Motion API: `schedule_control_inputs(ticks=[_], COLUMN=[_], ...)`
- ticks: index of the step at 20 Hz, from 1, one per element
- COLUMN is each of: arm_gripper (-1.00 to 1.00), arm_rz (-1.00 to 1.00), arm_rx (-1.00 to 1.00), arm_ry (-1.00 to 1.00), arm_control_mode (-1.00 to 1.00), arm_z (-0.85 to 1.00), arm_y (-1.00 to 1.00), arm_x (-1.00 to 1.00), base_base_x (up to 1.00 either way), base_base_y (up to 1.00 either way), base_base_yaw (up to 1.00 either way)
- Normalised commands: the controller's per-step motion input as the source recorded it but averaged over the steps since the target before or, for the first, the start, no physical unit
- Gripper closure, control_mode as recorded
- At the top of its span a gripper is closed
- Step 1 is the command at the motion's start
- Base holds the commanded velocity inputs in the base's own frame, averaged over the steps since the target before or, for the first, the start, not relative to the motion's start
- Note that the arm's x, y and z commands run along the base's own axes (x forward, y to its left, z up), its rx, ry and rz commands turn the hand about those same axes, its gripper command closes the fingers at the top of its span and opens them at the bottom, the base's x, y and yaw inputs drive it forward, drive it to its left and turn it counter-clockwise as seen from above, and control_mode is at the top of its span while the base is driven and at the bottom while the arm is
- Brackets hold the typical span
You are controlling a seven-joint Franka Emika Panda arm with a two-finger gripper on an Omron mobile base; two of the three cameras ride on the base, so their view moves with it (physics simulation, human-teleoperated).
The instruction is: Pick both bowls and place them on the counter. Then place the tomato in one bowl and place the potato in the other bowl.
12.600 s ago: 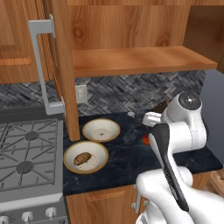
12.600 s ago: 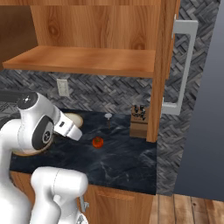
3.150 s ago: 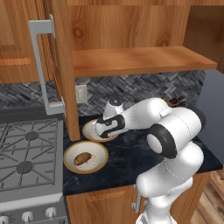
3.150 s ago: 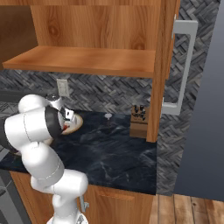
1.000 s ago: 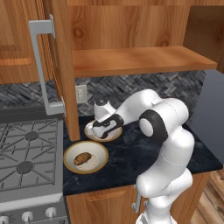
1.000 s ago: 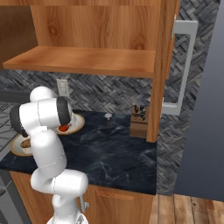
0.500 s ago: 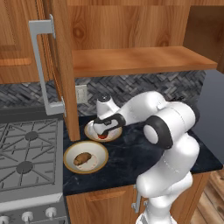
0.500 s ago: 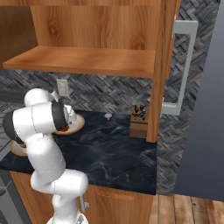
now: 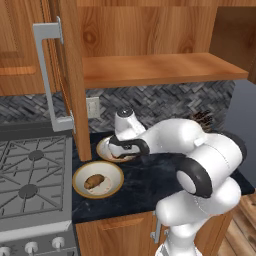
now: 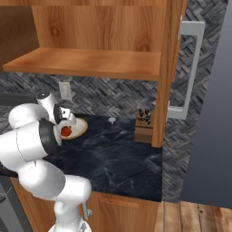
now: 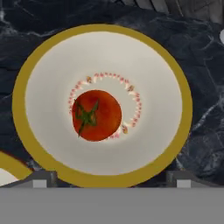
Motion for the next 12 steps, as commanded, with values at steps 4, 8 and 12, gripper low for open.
schedule_control_inputs(ticks=[4, 8, 12], arm_gripper=[-1.00, -1.00, -1.00], arm_rz=[0.02, 0.05, 0.05], arm_rx=[0.00, 0.00, 0.03], arm_ry=[-0.20, -0.16, -0.10], arm_control_mode=[-1.00, -1.00, -1.00], arm_z=[0.37, 0.41, 0.36], arm_y=[-0.24, -0.27, -0.28], arm_x=[-0.55, -0.53, -0.61], base_base_x=[0.00, 0.00, 0.00], base_base_y=[0.00, 0.00, 0.00], base_base_yaw=[0.00, 0.00, 0.00])
